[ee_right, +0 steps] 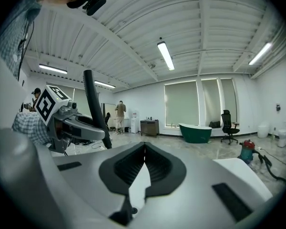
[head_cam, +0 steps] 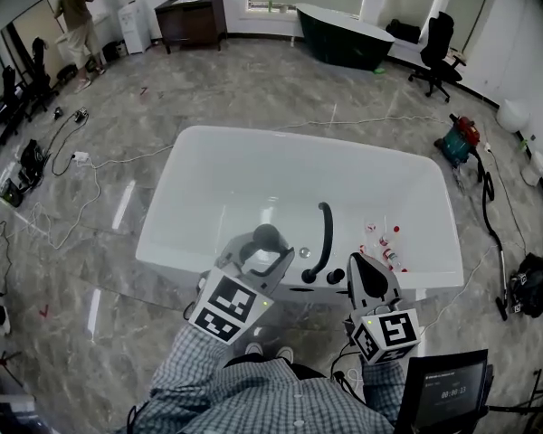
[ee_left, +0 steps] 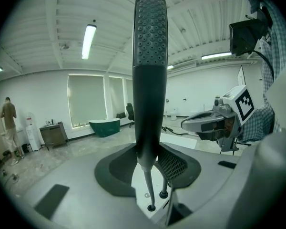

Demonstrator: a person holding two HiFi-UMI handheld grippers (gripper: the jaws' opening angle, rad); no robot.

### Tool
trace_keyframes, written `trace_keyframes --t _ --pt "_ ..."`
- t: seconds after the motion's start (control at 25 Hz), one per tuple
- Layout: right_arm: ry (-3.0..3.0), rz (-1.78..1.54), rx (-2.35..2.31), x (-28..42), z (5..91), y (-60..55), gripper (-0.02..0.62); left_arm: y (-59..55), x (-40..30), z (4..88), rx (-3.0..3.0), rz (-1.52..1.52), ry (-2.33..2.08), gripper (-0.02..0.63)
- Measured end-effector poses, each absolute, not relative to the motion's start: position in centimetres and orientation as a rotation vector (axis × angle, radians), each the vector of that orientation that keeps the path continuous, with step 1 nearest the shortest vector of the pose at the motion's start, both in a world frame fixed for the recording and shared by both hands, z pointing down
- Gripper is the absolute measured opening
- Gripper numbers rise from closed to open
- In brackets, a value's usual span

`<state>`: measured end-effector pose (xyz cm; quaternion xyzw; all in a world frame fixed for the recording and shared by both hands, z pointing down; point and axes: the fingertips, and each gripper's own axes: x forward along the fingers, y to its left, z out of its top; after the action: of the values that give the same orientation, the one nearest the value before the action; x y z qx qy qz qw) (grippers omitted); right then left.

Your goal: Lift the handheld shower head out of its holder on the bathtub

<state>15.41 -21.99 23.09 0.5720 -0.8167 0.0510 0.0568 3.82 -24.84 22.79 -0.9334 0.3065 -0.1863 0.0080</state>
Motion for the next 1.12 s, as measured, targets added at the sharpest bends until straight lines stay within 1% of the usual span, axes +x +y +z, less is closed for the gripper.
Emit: trace_keyframes --t 0.48,0.64,0.88,1.12 --pt "-2.547 -0.001 1.718 13.9 18.3 -22.7 0.015 -24.4 1.9 17.2 -2.89 -0.455 0.975 0.126" --pt "-2.571 -0.039 1.722 14.4 16.6 -22.3 0.015 -23.8 2.1 15.5 -2.88 -0.424 0.982 0.126" --pt "-2.601 -0.06 1.737 14.1 15.8 -23.5 0.015 -24.4 1.0 14.9 -2.859 -0.429 1.034 0.126" --pt "-2.61 -0.099 1.738 14.2 14.9 -23.6 0.015 -24.1 1.4 14.5 -2.878 -0.402 1.032 0.126"
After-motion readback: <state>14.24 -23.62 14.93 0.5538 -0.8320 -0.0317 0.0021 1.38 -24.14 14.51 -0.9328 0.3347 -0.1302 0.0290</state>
